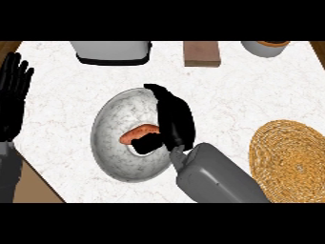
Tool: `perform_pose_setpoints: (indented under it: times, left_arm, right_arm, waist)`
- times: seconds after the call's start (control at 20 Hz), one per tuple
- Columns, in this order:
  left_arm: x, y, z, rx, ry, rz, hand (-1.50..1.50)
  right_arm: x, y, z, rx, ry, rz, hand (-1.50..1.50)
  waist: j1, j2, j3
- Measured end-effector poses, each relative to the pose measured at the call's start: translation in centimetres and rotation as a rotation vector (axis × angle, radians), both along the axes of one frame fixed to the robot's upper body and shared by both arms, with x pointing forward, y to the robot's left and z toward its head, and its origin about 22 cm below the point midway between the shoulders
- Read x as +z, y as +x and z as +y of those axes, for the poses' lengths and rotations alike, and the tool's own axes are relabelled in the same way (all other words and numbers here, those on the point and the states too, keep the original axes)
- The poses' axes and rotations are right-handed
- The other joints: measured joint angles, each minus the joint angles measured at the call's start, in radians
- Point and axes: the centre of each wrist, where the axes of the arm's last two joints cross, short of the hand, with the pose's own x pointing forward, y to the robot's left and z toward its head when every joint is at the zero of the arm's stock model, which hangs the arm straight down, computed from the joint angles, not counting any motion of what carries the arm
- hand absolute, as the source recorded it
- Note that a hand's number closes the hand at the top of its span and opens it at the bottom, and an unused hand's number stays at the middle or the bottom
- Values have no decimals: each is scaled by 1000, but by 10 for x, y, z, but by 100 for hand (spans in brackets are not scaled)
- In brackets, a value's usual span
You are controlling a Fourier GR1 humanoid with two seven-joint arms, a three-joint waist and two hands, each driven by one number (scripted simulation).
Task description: Pick the sweet potato from the placemat and place it in the bowl
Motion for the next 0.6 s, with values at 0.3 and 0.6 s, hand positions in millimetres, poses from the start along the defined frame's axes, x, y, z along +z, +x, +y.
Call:
perform_pose_setpoints:
  times: [0.3, 0.6]
  left_arm:
    - [1, -1, 6, 10, 6, 2, 0]
    - [4, -2, 17, 25, 8, 10, 0]
  right_arm:
    - [-4, 9, -14, -127, 163, -178, -150]
    - [6, 16, -69, -281, 279, -253, -150]
  waist:
    - [-15, -4, 0]
    - [-31, -7, 0]
